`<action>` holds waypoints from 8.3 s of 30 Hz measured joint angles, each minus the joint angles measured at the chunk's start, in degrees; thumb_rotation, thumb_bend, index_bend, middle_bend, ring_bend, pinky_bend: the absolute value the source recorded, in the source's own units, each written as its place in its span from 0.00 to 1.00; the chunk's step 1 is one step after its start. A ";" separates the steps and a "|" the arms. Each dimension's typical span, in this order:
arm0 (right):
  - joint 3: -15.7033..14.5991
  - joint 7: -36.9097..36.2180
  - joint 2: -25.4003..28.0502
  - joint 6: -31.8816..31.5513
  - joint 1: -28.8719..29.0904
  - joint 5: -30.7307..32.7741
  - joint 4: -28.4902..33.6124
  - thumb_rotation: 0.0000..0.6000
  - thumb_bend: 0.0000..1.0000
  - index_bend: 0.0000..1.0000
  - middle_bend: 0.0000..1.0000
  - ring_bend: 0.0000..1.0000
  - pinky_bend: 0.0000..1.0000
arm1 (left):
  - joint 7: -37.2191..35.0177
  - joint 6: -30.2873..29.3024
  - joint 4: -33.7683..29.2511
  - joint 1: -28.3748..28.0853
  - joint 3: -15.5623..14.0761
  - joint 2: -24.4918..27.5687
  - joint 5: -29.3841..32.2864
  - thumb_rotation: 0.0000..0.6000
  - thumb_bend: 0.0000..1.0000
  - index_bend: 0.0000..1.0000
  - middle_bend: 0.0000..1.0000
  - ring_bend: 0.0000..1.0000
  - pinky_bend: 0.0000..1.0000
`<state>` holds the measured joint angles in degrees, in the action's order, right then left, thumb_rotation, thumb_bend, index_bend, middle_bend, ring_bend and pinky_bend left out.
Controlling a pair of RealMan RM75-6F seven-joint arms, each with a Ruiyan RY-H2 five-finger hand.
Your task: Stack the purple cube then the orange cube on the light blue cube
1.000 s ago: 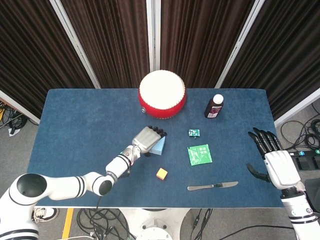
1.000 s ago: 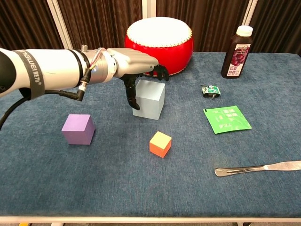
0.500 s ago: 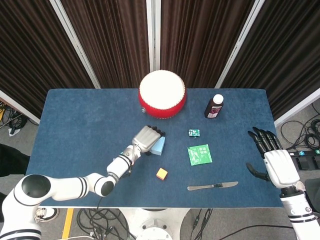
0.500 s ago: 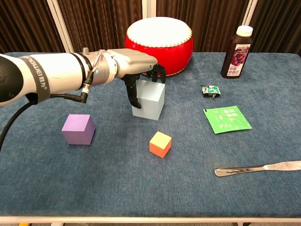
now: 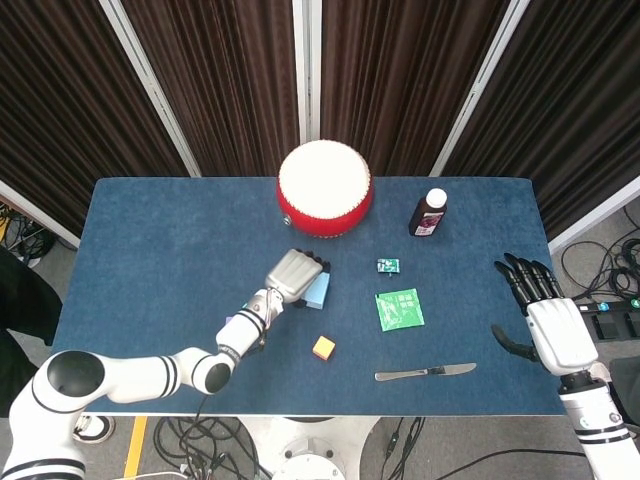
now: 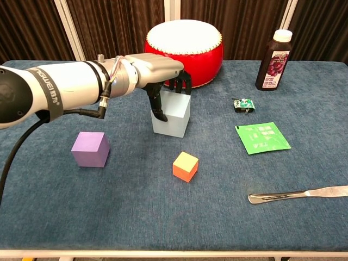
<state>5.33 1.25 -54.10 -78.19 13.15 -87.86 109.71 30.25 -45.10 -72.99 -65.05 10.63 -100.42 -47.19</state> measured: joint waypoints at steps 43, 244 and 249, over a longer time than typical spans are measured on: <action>-0.17 1.03 -0.35 0.20 0.15 -0.05 0.10 1.00 0.22 0.00 0.00 0.00 0.00 | 6.33 -5.52 -4.89 1.04 0.80 5.28 19.78 1.00 0.20 0.34 0.44 0.32 0.40; 0.38 1.62 -1.38 1.61 1.12 2.27 -0.76 1.00 0.21 0.00 0.00 0.00 0.00 | 10.26 -9.36 -18.31 2.84 2.30 13.44 11.46 1.00 0.29 0.46 0.56 0.39 0.48; 0.28 2.49 -1.64 1.79 1.22 2.26 -0.55 1.00 0.22 0.00 0.00 0.00 0.00 | 8.76 -8.71 -17.50 2.86 2.32 13.57 12.72 1.00 0.29 0.46 0.56 0.39 0.48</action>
<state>5.62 3.74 -55.74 -76.40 14.38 -85.60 109.16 39.01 -53.81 -90.49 -62.18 12.96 -86.84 -34.47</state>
